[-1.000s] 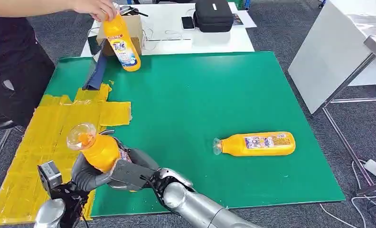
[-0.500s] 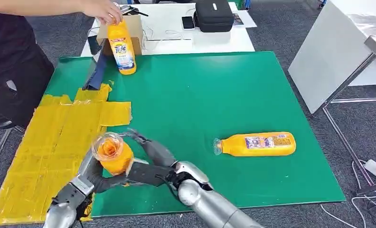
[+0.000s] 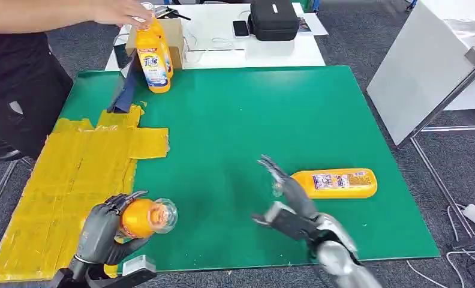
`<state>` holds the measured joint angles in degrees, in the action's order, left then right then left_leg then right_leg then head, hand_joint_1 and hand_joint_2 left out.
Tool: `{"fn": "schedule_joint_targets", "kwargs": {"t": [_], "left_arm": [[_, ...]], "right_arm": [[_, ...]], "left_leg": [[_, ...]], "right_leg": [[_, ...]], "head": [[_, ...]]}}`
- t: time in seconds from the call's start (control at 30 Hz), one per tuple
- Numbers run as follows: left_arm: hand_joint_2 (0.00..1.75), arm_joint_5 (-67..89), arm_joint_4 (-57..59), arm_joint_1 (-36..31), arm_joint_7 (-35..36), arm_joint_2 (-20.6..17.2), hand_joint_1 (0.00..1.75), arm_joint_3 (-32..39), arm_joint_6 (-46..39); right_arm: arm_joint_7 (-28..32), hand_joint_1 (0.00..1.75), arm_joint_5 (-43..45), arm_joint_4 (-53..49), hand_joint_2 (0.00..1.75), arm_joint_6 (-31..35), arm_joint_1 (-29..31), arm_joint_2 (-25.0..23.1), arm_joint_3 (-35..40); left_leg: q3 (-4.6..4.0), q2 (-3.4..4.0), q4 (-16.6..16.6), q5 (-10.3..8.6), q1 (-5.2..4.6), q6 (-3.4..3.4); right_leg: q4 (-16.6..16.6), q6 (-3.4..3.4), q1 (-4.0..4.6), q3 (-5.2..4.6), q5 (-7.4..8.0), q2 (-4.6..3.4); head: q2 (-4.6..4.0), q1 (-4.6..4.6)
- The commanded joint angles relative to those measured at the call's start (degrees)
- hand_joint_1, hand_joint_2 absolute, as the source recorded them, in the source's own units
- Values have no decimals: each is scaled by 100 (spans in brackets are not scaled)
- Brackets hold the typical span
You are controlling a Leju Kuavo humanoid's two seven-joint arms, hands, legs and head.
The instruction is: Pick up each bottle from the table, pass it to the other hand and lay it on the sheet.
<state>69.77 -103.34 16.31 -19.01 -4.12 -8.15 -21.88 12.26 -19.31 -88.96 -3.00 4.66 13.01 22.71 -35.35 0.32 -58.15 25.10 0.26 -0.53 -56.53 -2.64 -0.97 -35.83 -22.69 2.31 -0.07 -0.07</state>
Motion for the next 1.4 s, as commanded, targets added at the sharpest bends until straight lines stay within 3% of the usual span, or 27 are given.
{"fn": "schedule_joint_targets", "kwargs": {"t": [0.03, 0.2, 0.4, 0.43, 0.47, 0.63, 0.67, 0.87, 1.07, 1.13, 1.3, 1.4], "left_arm": [[175, 1306, 2224, -846, 1157, -843, 175, -725, 15], [175, 1619, 3653, -1402, 1446, -1050, 175, -996, 218], [175, 1481, 3784, -1470, 1406, -1126, 175, -1037, 386], [175, 1420, 3937, -1552, 1402, -1180, 24, -1062, 472], [175, 1365, 4043, -1594, 1415, -1154, 0, -1033, 390], [175, 895, 4048, -1661, 1051, -1177, 0, -968, 317], [0, 754, 3961, -1663, 923, -1175, 0, -953, 318], [0, 633, 3850, -1690, 811, -1191, 0, -942, 358], [0, -1062, 3080, -1584, -310, -1178, 0, -645, 762], [0, -1538, 2866, -1529, -619, -1095, 0, -451, 880], [0, -2974, 2058, -1310, -1409, -471, 0, 253, 1275], [0, -3344, 1753, -1318, -1511, -323, 0, 435, 1492]], "right_arm": [[-253, 0, 506, -1134, 175, -1146, -645, 1705, -1990], [-497, 0, 636, -672, 175, -1406, -39, 2111, -1720], [-535, 0, 663, -556, 175, -1423, 120, 2185, -1561], [-562, 0, 675, -445, 175, -1430, 283, 2222, -1470], [-585, 0, 696, -374, 175, -1435, 363, 2260, -1412], [-688, 0, 692, -66, 175, -1513, 627, 2440, -1185], [-737, 0, 710, 39, 175, -1558, 686, 2487, -1108], [-747, 0, 719, 215, 175, -1578, 763, 2508, -1029], [-780, 0, 712, 788, 175, -1697, 751, 2831, -479], [-781, 0, 740, 829, 175, -1709, 703, 2979, -375], [-861, 0, 529, 759, 175, -1562, 328, 3039, -387], [-810, 0, 24, 902, 175, -1253, 227, 2835, -431]], "left_leg": [[36, -32, 13, 3, -16, -4], [49, 23, 18, 2, -20, -3], [61, 35, 20, -5, -14, -12], [77, 38, 20, -2, -12, -10], [73, 37, 14, -4, -14, -13], [89, 40, 18, -6, -13, -14], [92, 43, 18, -7, -10, -13], [102, 35, 20, -14, -12, -25], [102, 21, 9, -13, -8, -26], [104, 18, 11, -12, -5, -24], [82, 0, 9, -13, -8, -27], [73, -2, 5, -12, -6, -26]], "right_leg": [[2, 7, -19, 41, -13, 7], [8, 9, -24, 34, 6, -25], [13, 3, -16, 49, 12, -38], [14, 7, -16, 66, 10, -48], [8, -1, -18, 63, 11, -42], [12, 0, -21, 89, 18, -52], [14, 3, -18, 93, 20, -59], [15, 1, -20, 105, 21, -45], [9, -7, -16, 108, 14, -28], [13, -3, -13, 110, 14, -34], [12, -10, -15, 94, 11, -10], [11, -9, -12, 83, 9, -5]], "head": [[0, -4], [0, -4], [0, -6], [0, -7], [0, -7], [0, -4], [0, -7], [0, -7], [0, -7], [0, -7], [0, -4], [0, -6]]}}
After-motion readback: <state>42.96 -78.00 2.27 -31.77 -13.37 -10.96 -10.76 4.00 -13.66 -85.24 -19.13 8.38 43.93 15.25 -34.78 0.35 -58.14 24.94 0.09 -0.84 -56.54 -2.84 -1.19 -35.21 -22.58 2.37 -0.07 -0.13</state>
